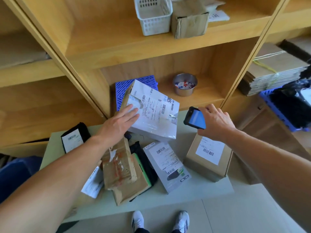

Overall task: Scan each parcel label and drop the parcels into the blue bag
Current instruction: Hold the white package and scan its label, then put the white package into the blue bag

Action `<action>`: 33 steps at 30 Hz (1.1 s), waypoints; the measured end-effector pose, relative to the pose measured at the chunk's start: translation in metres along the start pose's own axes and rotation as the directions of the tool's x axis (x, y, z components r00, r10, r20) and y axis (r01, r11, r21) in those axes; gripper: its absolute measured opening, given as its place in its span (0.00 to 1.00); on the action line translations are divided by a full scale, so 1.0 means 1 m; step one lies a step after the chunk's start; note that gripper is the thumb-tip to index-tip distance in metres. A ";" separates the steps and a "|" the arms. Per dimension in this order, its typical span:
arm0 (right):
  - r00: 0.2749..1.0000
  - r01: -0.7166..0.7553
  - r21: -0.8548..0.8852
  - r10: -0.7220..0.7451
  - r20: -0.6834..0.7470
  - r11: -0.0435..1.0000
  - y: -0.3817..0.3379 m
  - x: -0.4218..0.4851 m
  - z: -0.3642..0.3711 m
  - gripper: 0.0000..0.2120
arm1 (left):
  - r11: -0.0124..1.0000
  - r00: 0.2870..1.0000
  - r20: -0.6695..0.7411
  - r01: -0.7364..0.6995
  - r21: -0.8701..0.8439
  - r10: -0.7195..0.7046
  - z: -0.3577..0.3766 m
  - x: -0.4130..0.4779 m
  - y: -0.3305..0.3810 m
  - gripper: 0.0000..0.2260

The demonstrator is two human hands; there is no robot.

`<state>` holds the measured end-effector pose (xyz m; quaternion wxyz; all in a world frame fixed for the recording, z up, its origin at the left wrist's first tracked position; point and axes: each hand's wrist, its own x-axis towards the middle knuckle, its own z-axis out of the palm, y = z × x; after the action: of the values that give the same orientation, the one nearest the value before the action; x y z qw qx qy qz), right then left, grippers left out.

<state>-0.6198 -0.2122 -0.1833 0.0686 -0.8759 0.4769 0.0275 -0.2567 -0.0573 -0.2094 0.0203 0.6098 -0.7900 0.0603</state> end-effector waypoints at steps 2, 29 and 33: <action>1.000 -0.009 0.070 0.010 -0.014 0.998 -0.015 -0.002 -0.007 0.42 | 0.999 0.999 -0.002 0.053 -0.006 -0.053 -0.003 -0.019 -0.006 0.41; 0.877 0.476 0.130 -0.460 -0.136 0.870 -0.568 0.005 0.006 0.45 | 0.852 0.798 -0.304 0.511 -0.114 -0.520 -0.085 -0.464 -0.233 0.29; 0.849 0.527 0.105 -0.516 -0.115 0.843 -0.616 0.006 0.008 0.44 | 0.801 0.743 -0.330 0.595 -0.073 -0.582 -0.080 -0.517 -0.240 0.30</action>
<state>-0.0989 0.1140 -0.1342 0.1119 -0.9663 0.2239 -0.0599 0.1044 0.3896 -0.1677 0.1612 0.8083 -0.5407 0.1684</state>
